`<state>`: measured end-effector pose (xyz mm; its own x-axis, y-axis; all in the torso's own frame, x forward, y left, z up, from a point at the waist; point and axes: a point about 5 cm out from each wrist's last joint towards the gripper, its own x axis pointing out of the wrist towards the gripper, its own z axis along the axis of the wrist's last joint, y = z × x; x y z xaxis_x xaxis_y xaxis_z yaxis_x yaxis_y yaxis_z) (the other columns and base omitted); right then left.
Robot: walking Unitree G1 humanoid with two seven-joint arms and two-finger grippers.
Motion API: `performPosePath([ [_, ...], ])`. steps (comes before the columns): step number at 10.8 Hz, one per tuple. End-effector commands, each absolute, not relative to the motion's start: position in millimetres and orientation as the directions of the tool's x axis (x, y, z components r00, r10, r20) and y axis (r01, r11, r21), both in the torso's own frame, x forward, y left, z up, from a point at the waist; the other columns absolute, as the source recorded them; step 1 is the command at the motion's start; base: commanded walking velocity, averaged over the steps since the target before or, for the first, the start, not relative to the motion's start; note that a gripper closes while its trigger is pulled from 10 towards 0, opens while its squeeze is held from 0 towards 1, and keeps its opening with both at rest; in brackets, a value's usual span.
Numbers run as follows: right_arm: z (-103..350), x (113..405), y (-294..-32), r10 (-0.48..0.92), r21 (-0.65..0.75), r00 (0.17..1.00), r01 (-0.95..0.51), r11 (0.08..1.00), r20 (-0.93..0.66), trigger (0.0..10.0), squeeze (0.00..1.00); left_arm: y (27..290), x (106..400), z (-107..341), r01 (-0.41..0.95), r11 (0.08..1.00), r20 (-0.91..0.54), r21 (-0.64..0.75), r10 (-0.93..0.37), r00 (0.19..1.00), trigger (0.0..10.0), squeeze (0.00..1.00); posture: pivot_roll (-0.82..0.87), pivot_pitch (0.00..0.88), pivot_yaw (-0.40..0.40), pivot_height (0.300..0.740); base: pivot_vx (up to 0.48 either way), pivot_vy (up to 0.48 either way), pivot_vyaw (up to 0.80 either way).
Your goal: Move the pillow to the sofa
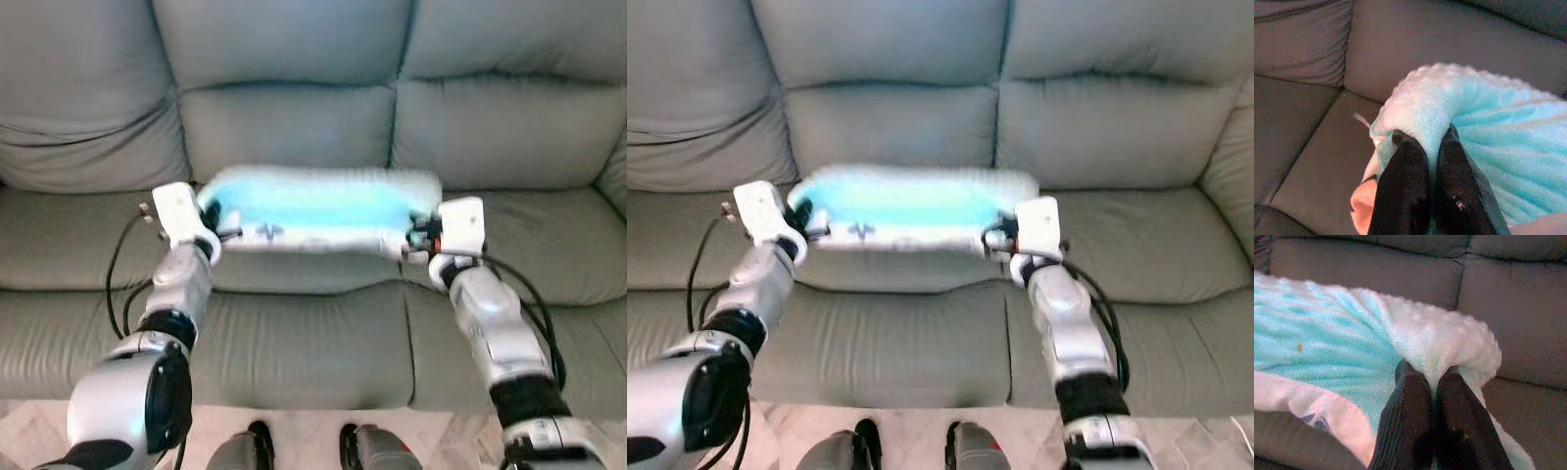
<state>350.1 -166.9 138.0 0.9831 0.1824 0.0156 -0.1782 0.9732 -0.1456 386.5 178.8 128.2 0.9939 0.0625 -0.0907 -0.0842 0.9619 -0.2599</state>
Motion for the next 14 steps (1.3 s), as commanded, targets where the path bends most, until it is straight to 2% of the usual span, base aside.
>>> performPosePath([
  [1,116,342,-181,0.119,-0.139,0.992,-0.124,0.983,-0.046,10.0,0.00,199,376,109,-0.194,0.948,-0.165,-0.251,0.156,0.974,10.0,0.00,-0.28,0.321,0.021,0.740,0.000,0.000,0.00],
  [4,74,317,-170,0.146,-0.113,0.979,-0.163,0.980,-0.144,10.0,0.00,196,355,71,-0.212,0.956,-0.288,-0.203,0.149,0.946,10.0,0.00,-0.29,0.336,0.022,0.740,0.000,0.000,0.00],
  [6,64,311,-155,0.173,-0.085,0.972,-0.188,0.979,-0.158,10.0,0.00,187,351,63,-0.183,0.960,-0.299,-0.210,0.115,0.947,10.0,0.00,-0.28,0.342,0.021,0.740,0.000,0.000,0.00],
  [8,62,311,-150,0.187,-0.085,0.969,-0.203,0.976,-0.161,10.0,0.00,185,351,63,-0.162,0.962,-0.290,-0.221,0.093,0.952,10.0,0.00,-0.27,0.344,0.018,0.740,0.000,0.000,0.00],
  [9,76,330,-160,0.145,-0.110,0.980,-0.160,0.981,-0.138,10.0,0.00,196,357,75,-0.209,0.952,-0.275,-0.225,0.144,0.951,10.0,0.00,-0.27,0.353,0.014,0.740,0.000,0.000,0.00],
  [11,104,352,-177,0.087,-0.128,0.993,-0.097,0.987,-0.078,10.0,0.00,199,372,101,-0.206,0.948,-0.204,-0.244,0.158,0.966,10.0,0.00,-0.28,0.375,0.001,0.740,0.000,0.000,0.00],
  [14,147,372,-185,0.054,-0.121,0.997,-0.047,0.992,0.060,10.0,0.00,205,380,122,-0.212,0.928,-0.107,-0.307,0.187,0.976,10.0,0.00,-0.29,0.432,-0.024,0.740,0.000,0.000,0.00],
])
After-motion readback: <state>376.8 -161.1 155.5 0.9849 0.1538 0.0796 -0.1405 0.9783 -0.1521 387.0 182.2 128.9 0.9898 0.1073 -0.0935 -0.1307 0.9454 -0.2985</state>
